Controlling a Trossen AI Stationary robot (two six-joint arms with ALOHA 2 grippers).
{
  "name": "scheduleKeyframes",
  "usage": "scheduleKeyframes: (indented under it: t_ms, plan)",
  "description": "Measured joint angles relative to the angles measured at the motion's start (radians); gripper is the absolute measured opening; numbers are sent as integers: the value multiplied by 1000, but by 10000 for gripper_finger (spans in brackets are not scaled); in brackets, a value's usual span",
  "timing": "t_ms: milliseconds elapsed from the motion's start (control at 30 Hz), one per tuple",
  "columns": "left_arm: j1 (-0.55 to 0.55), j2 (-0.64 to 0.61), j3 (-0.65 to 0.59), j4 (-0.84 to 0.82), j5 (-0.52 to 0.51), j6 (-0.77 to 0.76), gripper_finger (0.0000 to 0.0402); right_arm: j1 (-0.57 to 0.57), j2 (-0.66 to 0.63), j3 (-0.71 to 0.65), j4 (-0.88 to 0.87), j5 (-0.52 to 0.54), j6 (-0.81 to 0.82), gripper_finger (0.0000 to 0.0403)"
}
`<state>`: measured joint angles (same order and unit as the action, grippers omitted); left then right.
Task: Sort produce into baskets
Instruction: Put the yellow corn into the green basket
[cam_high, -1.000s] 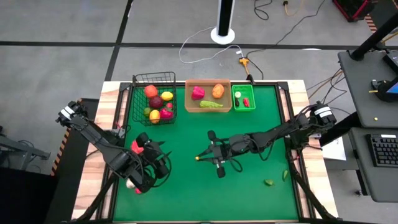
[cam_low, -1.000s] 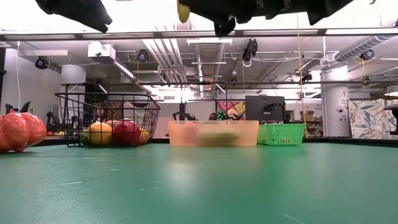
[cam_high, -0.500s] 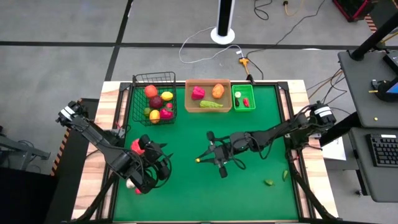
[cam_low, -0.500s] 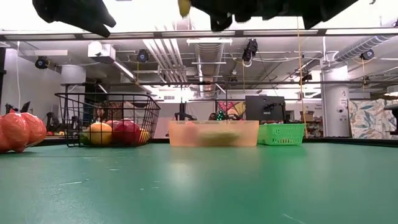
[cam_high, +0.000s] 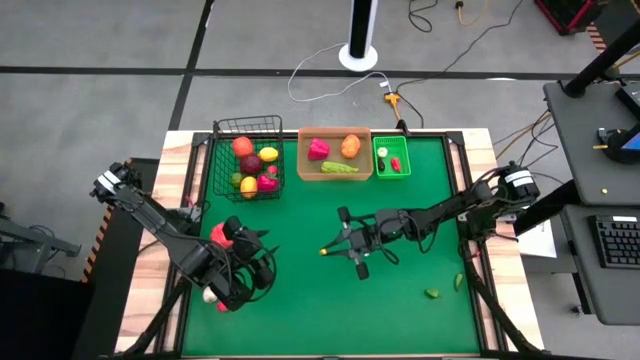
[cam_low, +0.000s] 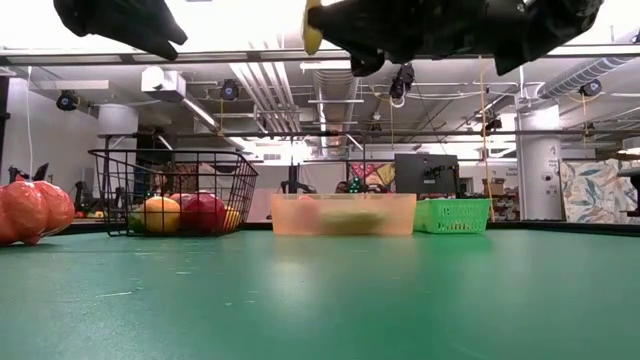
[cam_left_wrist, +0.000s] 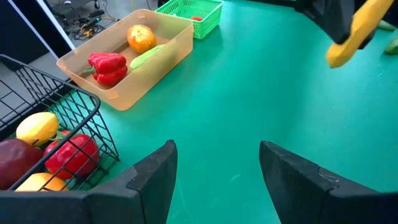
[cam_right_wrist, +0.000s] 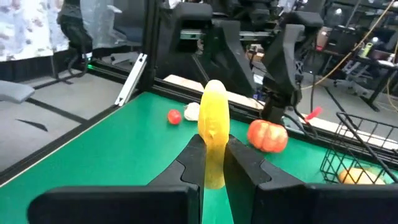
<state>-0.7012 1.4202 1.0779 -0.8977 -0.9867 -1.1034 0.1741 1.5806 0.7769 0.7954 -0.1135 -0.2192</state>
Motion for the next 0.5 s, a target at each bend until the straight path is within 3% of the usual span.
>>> scheduleKeyframes:
  t_ms: [267, 500]
  plan:
    - [15, 0, 0, 0, 1, 14, 210, -79, -31, 5, 148, 28, 43, 34]
    - [20, 0, -1, -1, 1, 42, 210, -110, -34, 4, -63, 68, 235, 34]
